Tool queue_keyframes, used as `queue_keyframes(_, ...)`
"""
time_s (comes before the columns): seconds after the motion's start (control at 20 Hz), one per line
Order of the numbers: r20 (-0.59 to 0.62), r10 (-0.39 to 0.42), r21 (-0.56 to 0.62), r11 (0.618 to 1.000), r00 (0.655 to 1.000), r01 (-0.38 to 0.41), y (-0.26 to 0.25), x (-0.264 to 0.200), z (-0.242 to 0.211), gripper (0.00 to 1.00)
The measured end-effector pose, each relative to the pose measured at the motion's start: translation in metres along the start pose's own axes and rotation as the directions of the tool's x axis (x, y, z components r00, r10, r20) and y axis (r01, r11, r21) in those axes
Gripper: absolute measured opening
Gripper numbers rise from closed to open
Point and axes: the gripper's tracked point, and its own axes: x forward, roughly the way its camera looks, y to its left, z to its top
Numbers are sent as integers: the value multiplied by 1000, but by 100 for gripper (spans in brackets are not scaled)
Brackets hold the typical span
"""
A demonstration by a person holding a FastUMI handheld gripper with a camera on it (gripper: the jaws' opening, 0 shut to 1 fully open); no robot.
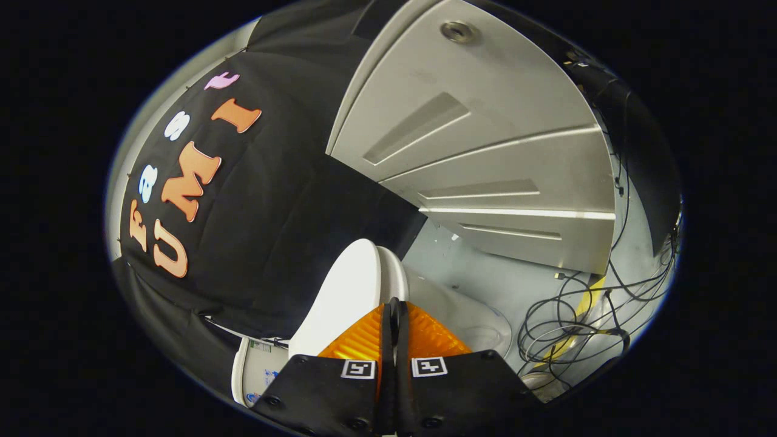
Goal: Open the toilet lid.
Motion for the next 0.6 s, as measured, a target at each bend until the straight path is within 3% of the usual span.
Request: queue_keyframes(0.6, 47, 13, -169, 986, 999, -4, 71, -18, 29, 8)
